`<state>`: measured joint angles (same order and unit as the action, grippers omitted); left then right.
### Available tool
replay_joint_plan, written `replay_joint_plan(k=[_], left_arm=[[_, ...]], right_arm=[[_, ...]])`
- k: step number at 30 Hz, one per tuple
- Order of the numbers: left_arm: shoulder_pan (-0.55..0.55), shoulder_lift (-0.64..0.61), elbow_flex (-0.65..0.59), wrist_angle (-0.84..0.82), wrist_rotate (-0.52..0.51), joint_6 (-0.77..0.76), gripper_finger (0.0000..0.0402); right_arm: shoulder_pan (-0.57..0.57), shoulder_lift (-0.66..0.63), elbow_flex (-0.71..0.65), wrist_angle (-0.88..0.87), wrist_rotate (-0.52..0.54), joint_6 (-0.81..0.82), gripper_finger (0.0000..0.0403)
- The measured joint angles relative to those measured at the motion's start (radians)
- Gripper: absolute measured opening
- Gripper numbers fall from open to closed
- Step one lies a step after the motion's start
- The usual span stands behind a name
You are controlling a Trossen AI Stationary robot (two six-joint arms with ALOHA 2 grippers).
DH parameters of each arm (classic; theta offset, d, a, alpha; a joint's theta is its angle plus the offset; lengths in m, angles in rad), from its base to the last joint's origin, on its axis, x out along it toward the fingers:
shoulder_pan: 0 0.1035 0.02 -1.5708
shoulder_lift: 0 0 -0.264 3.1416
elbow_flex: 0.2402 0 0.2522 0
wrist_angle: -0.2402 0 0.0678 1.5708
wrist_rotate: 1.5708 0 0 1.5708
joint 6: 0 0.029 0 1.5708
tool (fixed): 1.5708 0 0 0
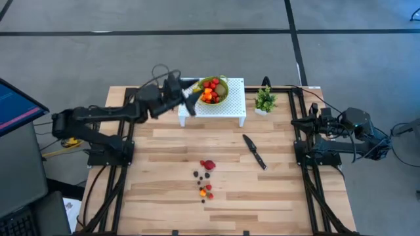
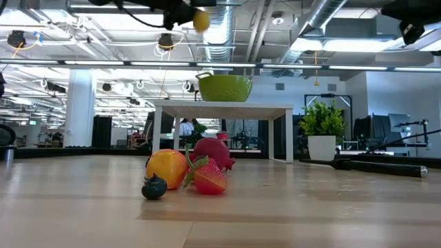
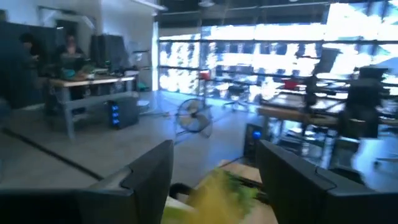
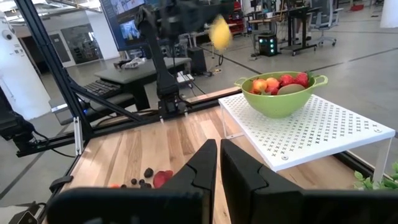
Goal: Pick & Place Fruit
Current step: Put the yellow lemon into the green strainer bowl, then put the black raspberry into the green bin
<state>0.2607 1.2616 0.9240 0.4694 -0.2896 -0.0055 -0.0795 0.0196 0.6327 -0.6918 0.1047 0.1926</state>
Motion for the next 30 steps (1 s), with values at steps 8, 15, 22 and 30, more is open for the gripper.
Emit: replay_joint_plan(k=[8,15,22,30], left_arm=[[0.148,0.155,0.143,-0.097,0.090,-0.001,0.0179],[0.138,0.129,0.141,-0.227,0.225,-0.013,0.0139],[0.043,-0.035,0.142,-0.441,0.244,0.178,0.0125],[-0.023,-0.278,0.142,-0.880,0.231,0.314,0.0123]], right_arm=[[0.000,0.000,0.000,0.000,0.000,0.000,0.0017],[0.000,0.000,0.000,0.000,0.000,0.000,0.0017],[0.000,0.000,0.000,0.000,0.000,0.000,0.0017],[0.000,0.000,0.000,0.000,0.000,0.000,0.0017]])
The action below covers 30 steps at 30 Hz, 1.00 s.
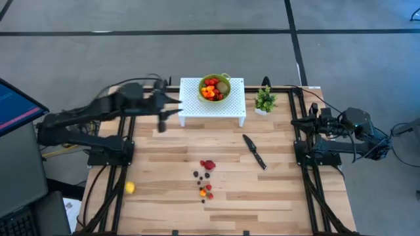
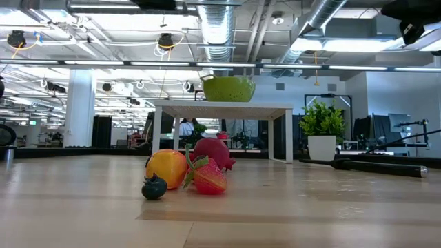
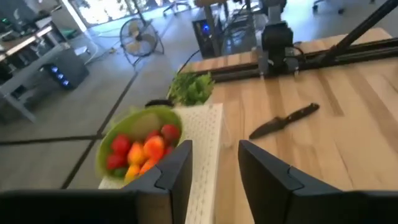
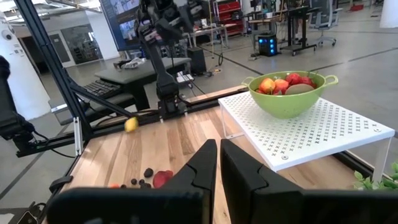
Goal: Pick & Place Fruit
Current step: Put the black raspberry into the green bin
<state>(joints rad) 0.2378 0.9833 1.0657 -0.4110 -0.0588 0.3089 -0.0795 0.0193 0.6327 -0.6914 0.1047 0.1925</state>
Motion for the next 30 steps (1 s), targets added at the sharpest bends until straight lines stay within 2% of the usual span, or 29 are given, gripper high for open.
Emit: replay_joint_plan(k=[7,12,16,21,25,30], left_arm=[[-0.003,-0.247,0.000,-0.250,-0.002,-0.148,0.0113],[-0.004,-0.312,0.000,-0.320,-0.001,-0.163,0.0108],[-0.004,-0.298,0.000,-0.402,0.068,-0.221,0.0109],[-0.009,-0.223,-0.010,-0.548,0.141,-0.289,0.0108],[-0.065,-0.165,-0.044,-0.545,0.194,-0.296,0.0112],[-0.164,-0.063,-0.073,-0.504,0.190,-0.291,0.0128]], right_arm=[[0.000,0.000,0.000,0.000,0.000,0.000,0.0017],[0.000,0.000,0.000,0.000,0.000,0.000,0.0017],[0.000,0.000,0.000,0.000,0.000,0.000,0.0017],[0.000,0.000,0.000,0.000,0.000,0.000,0.0017],[0.000,0.000,0.000,0.000,0.000,0.000,0.0017],[0.000,0.000,0.000,0.000,0.000,0.000,0.0017]])
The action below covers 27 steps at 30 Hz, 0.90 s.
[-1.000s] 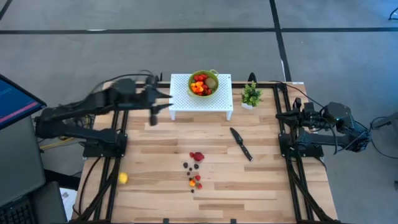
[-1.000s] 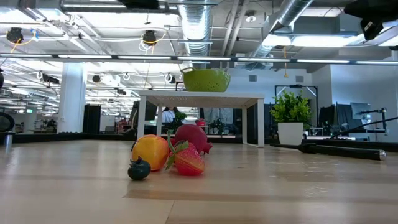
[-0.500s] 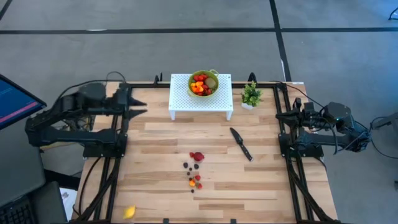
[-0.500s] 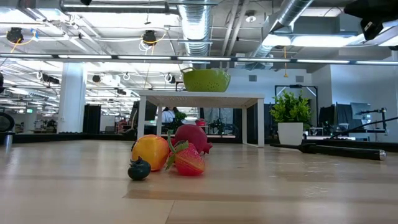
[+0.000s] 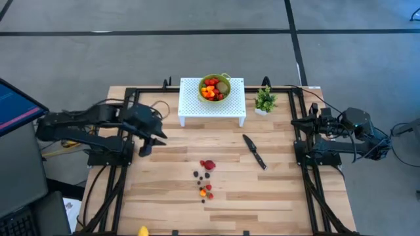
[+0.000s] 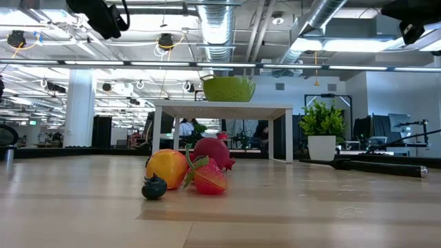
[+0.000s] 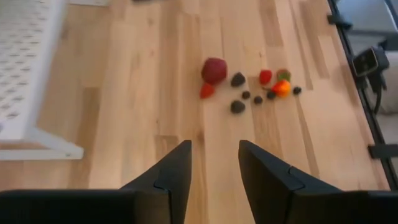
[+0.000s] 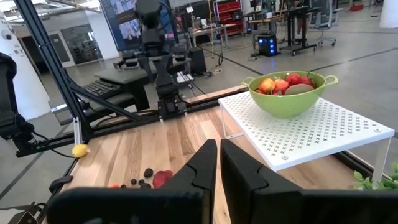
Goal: Pick & Place Fruit
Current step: Put the black raspberry into the green bin
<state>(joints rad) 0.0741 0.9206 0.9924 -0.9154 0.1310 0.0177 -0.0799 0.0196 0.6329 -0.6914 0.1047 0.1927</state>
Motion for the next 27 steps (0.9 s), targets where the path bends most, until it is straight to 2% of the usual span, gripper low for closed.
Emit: replay_joint_plan(k=[4,10,16,19,27], left_arm=[[-0.039,0.045,0.000,0.000,0.000,0.000,0.0138],[-0.062,0.039,0.000,0.000,-0.003,-0.008,0.0139],[-0.063,0.075,-0.006,0.072,-0.010,-0.021,0.0152],[-0.078,0.129,-0.007,0.081,-0.011,0.001,0.0179],[-0.154,0.316,-0.007,0.191,-0.008,0.021,0.0285]], right_arm=[[0.000,0.000,0.000,0.000,0.000,0.000,0.0017],[0.000,0.000,0.000,0.000,0.000,0.000,0.0017],[0.000,0.000,0.000,0.000,0.000,0.000,0.0017],[0.000,0.000,0.000,0.000,0.000,0.000,0.0017],[0.000,0.000,0.000,0.000,0.000,0.000,0.0017]])
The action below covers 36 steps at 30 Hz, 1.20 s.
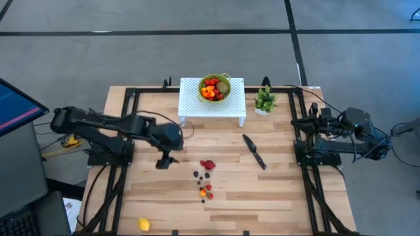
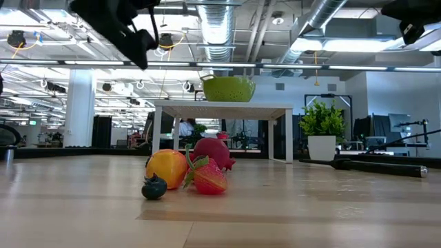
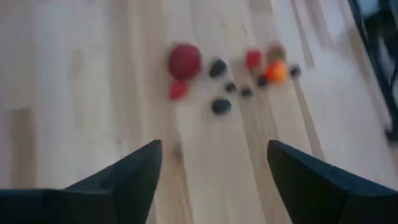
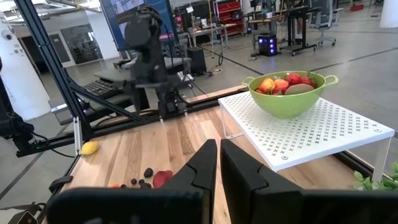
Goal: Pick & Place Fruit
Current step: Put the black raspberry into the green bin
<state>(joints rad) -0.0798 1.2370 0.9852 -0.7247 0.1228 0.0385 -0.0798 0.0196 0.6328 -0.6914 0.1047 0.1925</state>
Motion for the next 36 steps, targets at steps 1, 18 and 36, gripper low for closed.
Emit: replay_joint_plan(k=[1,18,36], left_arm=[[-0.017,0.021,0.000,-0.006,0.006,0.029,0.0294],[-0.179,0.367,0.000,0.200,0.008,0.338,0.0294],[-0.085,0.558,0.000,0.346,-0.009,0.455,0.0289]], right_arm=[[0.000,0.000,0.000,0.000,0.000,0.000,0.0017],[0.000,0.000,0.000,0.000,0.000,0.000,0.0017],[0.000,0.000,0.000,0.000,0.000,0.000,0.0017]])
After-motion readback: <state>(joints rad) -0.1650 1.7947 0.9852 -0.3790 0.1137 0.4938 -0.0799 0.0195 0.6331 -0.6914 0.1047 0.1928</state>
